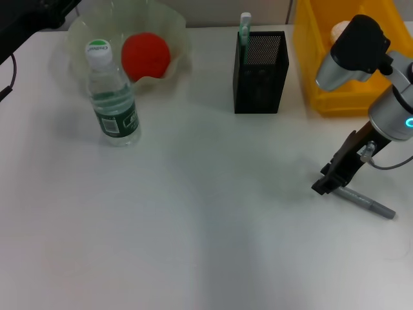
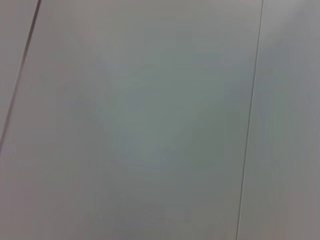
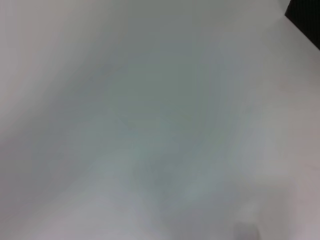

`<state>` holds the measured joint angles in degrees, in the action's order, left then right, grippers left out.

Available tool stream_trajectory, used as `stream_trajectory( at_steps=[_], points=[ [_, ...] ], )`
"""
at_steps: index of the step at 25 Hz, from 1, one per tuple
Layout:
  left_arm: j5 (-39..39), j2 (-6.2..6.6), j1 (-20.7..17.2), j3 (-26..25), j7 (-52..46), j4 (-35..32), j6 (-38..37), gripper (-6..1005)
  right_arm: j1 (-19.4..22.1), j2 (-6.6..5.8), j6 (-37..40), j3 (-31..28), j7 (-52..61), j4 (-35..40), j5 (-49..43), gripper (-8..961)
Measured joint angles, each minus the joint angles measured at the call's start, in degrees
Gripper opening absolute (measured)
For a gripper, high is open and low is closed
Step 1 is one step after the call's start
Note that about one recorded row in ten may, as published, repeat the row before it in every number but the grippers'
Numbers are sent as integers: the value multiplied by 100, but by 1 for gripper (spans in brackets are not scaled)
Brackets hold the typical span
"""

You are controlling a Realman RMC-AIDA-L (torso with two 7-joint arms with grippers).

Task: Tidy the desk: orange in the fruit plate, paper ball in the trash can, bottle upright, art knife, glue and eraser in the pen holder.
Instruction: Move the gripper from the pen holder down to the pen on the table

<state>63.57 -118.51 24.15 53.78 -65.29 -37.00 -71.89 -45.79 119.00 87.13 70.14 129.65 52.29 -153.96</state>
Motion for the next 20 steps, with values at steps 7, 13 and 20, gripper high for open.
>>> stream_trajectory(
  at_steps=[7, 13, 20],
  points=[
    [6, 14, -17, 0, 0, -8, -2, 611, -65, 0, -91, 0, 20, -173, -3, 398],
    [6, 20, -20, -16, 0, -9, -5, 612, -102, 0, -157, -1, 74, -318, -12, 395],
    [7, 22, -24, -13, -1, -45, -3, 612, -181, 0, -164, 0, 91, -420, -12, 309]
  ],
)
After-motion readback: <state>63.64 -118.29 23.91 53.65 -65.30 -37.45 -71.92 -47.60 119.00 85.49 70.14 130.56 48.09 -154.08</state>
